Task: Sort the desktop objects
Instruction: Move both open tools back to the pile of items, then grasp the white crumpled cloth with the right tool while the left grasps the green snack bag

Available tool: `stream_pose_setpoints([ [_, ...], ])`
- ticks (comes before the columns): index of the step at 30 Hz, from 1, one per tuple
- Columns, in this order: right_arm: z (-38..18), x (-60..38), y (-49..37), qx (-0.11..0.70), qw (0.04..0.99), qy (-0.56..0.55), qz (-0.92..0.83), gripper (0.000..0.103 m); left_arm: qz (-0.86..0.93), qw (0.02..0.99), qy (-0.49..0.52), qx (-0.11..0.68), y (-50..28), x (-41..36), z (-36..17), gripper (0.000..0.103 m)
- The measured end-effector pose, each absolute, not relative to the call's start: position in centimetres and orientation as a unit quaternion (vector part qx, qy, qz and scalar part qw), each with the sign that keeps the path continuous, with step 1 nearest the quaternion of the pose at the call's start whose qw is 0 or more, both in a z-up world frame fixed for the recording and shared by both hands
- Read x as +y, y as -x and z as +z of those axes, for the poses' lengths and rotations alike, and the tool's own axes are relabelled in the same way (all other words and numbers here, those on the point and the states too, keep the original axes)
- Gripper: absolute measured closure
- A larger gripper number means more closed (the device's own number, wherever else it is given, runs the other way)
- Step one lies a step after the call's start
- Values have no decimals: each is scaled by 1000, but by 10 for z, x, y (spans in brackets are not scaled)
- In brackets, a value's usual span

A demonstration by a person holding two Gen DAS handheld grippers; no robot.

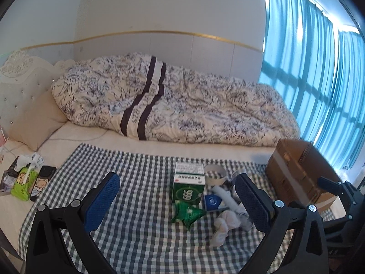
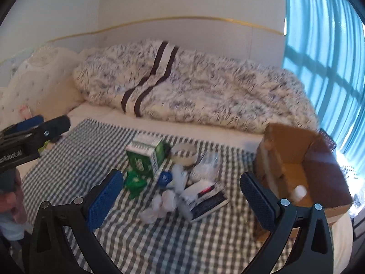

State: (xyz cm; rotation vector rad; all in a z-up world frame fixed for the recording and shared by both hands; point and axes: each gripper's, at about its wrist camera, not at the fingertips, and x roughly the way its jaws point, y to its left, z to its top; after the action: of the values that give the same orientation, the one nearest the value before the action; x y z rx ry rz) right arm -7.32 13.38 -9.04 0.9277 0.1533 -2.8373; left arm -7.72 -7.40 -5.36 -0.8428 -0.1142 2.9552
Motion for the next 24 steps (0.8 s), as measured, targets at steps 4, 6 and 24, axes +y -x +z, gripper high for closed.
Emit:
stream_pose_setpoints([
  [4, -113, 128, 82, 43, 85, -331, -939, 0, 955, 32, 293, -36, 91, -78, -76, 0],
  [6, -124, 129, 88, 26, 90, -346, -933, 0, 952, 34, 303, -35, 97, -79, -87, 0],
  [24, -211, 111, 124, 34, 122, -419, -899, 2, 913, 79, 399, -11, 155, -61, -190, 0],
])
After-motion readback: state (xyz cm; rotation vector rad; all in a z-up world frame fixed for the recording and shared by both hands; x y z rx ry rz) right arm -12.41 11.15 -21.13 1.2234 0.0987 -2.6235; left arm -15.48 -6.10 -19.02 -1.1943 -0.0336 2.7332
